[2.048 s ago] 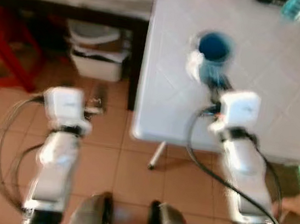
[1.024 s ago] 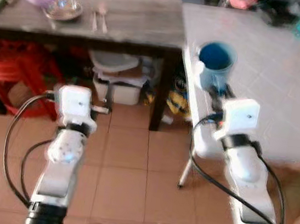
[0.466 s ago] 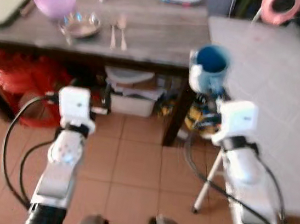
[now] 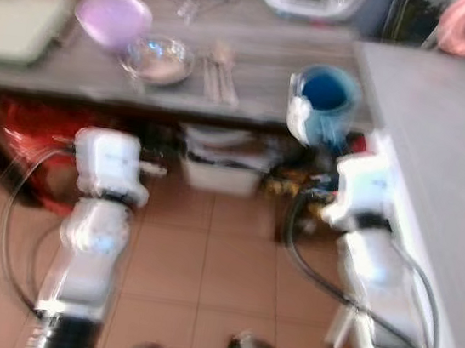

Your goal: Setting the table

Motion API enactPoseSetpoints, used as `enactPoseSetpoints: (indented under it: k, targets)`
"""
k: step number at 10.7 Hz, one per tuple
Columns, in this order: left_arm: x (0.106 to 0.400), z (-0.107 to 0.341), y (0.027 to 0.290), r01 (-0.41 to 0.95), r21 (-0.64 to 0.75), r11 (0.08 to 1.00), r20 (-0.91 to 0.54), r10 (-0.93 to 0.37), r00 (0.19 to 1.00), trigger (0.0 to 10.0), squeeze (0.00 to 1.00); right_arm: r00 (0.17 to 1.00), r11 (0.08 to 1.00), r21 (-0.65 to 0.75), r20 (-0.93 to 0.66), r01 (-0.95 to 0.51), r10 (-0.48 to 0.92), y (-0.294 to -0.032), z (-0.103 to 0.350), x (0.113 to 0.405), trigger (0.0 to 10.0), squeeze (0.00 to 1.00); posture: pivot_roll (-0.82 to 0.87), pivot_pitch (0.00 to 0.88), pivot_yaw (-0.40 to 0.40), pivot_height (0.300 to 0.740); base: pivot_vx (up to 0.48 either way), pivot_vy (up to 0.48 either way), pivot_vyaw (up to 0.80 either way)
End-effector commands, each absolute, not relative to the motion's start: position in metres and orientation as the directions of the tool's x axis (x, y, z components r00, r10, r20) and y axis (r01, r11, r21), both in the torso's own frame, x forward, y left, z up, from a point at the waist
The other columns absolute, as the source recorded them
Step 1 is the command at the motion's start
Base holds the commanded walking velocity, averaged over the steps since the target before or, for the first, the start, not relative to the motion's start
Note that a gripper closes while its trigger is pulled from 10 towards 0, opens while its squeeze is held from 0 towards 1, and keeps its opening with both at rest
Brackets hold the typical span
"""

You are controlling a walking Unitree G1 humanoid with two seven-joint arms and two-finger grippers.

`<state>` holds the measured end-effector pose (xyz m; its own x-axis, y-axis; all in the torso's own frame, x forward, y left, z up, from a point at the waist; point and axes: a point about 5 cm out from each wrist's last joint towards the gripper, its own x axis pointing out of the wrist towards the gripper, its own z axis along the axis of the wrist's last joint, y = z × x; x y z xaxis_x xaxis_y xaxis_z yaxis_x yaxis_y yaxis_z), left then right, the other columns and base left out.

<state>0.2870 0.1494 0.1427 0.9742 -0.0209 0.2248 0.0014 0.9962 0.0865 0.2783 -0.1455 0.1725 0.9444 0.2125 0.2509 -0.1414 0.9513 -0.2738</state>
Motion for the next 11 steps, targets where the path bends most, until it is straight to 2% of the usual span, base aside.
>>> enactPoseSetpoints:
  k: [1,4,8,11]
  targets:
    - [0.285,0.145,0.157,-0.021,0.104,0.994,0.236,-0.004,0.972,10.0,0.0,0.925,0.946,-0.289,0.296,-0.149,0.236,-0.14,0.182,0.277,10.0,0.0,-0.05,0.167,-0.012,0.74,0.48,0.0,0.0]
    - [0.287,0.152,0.153,-0.006,0.083,0.997,0.257,-0.015,0.966,10.0,0.0,0.926,0.948,-0.288,0.303,-0.137,0.226,-0.14,0.184,0.279,10.0,0.0,-0.06,0.17,-0.007,0.74,0.48,0.0,0.69]
    - [0.285,0.155,0.148,0.021,0.08,0.997,0.274,-0.042,0.961,10.0,0.0,0.927,0.954,-0.271,0.308,-0.129,0.213,-0.139,0.185,0.281,10.0,0.0,-0.05,0.167,-0.002,0.74,0.48,0.0,0.0]
    - [0.278,0.161,0.147,0.009,0.089,0.996,0.29,-0.034,0.956,10.0,0.0,0.922,0.95,-0.288,0.323,-0.121,0.215,-0.141,0.19,0.286,10.0,0.0,-0.05,0.174,-0.008,0.74,0.087,0.0,0.0]
